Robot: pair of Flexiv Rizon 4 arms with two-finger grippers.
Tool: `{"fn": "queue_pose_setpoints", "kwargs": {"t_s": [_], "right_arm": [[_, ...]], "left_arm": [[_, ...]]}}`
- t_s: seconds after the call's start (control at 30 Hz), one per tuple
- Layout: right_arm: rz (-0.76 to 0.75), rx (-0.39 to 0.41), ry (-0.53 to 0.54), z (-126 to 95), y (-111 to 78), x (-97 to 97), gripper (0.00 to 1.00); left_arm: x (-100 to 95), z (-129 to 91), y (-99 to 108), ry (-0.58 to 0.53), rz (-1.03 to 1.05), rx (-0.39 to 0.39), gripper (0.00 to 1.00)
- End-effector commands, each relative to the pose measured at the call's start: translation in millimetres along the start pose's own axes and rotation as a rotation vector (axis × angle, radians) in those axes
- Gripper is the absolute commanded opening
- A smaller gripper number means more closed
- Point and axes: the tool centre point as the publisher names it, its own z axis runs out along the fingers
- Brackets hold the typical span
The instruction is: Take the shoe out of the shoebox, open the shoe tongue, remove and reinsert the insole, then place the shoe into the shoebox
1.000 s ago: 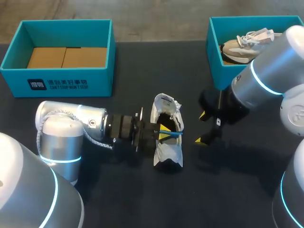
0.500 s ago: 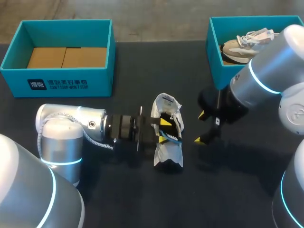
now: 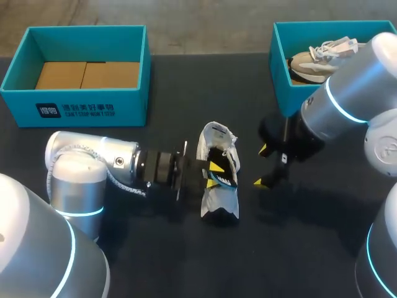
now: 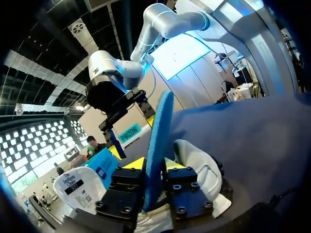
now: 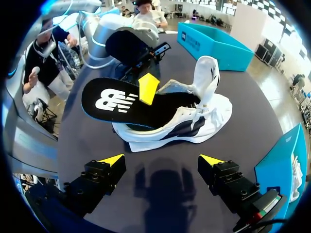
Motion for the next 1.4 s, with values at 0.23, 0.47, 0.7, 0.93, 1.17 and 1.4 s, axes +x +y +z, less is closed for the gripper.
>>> {"fn": "queue_pose_setpoints", "kwargs": {"t_s": [0.23,0.47,0.7,0.93,1.17,1.4], "right_arm": [[0.004,-0.005,-0.004,0,-6.2,0.7,1.00],[0.005,-0.001,-0.004,-1,-7.4,0.1,1.00],[0.004,0.001,-0.006,-2,-7.5,-0.6,1.00],[0.003,0.001,-0.011,-3,-7.0,-0.3,1.00],[0.000,0.001,-0.012,-3,-5.7,0.3,1.00],[0.000,0.003,-0.016,-6,-4.9,0.4,1.00]], "left_arm": [[3.8,0,16,0.073,-0.010,-0.042,0.00],[-2.0,4,26,0.069,0.009,-0.074,0.00],[-4.6,4,21,0.035,0.014,-0.058,0.47],[-9.2,2,4,0.012,0.035,-0.028,0.51],[-10.5,2,-11,0.005,0.054,-0.003,0.45],[-5.0,3,-10,0.024,0.042,0.006,0.00]]}}
